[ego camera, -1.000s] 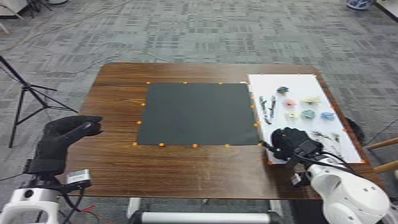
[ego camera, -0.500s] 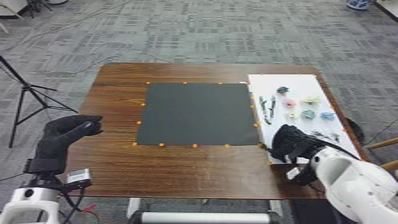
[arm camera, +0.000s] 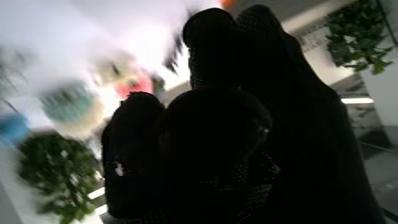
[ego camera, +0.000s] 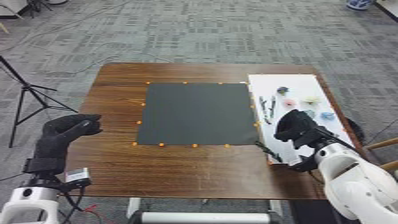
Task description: Arrange flowers
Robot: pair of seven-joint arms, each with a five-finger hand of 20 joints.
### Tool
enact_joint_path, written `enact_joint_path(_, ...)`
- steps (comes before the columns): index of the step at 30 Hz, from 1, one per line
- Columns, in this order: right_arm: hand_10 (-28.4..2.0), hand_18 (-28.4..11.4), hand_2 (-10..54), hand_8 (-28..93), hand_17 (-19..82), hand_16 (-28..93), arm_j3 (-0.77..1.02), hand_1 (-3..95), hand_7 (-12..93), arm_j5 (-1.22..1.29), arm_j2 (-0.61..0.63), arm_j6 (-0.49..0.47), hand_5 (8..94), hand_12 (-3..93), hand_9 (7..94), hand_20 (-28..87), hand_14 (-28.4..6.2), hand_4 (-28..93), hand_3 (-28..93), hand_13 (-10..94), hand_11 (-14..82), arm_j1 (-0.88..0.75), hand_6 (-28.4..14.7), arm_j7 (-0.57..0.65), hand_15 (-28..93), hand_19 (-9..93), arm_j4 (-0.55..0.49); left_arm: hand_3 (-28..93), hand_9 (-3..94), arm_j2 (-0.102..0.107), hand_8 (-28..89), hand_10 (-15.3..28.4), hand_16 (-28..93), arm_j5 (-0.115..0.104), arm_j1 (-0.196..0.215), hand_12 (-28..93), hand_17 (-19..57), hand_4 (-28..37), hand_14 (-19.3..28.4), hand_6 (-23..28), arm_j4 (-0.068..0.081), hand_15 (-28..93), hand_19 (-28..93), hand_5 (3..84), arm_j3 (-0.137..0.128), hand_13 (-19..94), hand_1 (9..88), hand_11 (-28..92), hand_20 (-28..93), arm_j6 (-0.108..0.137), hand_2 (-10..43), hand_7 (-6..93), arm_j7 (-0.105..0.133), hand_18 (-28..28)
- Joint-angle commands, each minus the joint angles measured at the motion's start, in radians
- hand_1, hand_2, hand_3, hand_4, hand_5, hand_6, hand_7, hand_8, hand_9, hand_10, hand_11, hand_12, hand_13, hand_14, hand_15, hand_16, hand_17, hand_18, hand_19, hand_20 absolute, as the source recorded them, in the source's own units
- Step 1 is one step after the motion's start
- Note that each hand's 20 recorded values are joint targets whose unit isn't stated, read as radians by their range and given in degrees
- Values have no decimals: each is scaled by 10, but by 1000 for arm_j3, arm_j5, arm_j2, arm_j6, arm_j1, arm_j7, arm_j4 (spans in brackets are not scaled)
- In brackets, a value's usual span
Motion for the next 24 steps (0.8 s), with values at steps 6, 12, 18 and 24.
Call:
enact_joint_path(6,-148,-49,-95,1,720,339,63,412,279,-267,19,-145,666,269,839,441,-32,-24,548,937,284,-118,-70,-46,507,907,-74,641,570,-2,-81,146,35,0,4,191,100,-171,195,11,-6,418,309,584,-8,479,321,284,330,-13,-64,228,-4,158)
enact_joint_path(12,-175,-60,-95,-27,698,372,105,329,218,-312,1,-252,612,252,778,441,-44,-44,529,926,228,-208,-81,-39,482,917,-89,643,569,-1,-82,146,35,12,4,191,99,-172,195,10,-6,417,308,583,-11,478,319,283,330,-21,-67,229,-4,158)
enact_joint_path(18,-182,-65,-95,-15,688,376,78,316,194,-362,-3,-235,600,251,754,440,-51,-47,522,916,208,-230,-86,-29,487,921,-69,641,569,0,-82,146,35,15,2,191,98,-171,194,8,-7,416,308,583,-11,478,319,283,330,-26,-66,231,-8,158)
enact_joint_path(24,-163,-58,-95,-20,695,368,-2,397,280,-406,-4,-144,584,276,767,429,-41,-86,567,921,280,-215,-81,-2,506,928,-33,642,567,4,-84,144,35,18,-6,191,98,-171,195,7,-5,416,308,582,-2,478,319,282,330,-24,-67,233,-8,159)
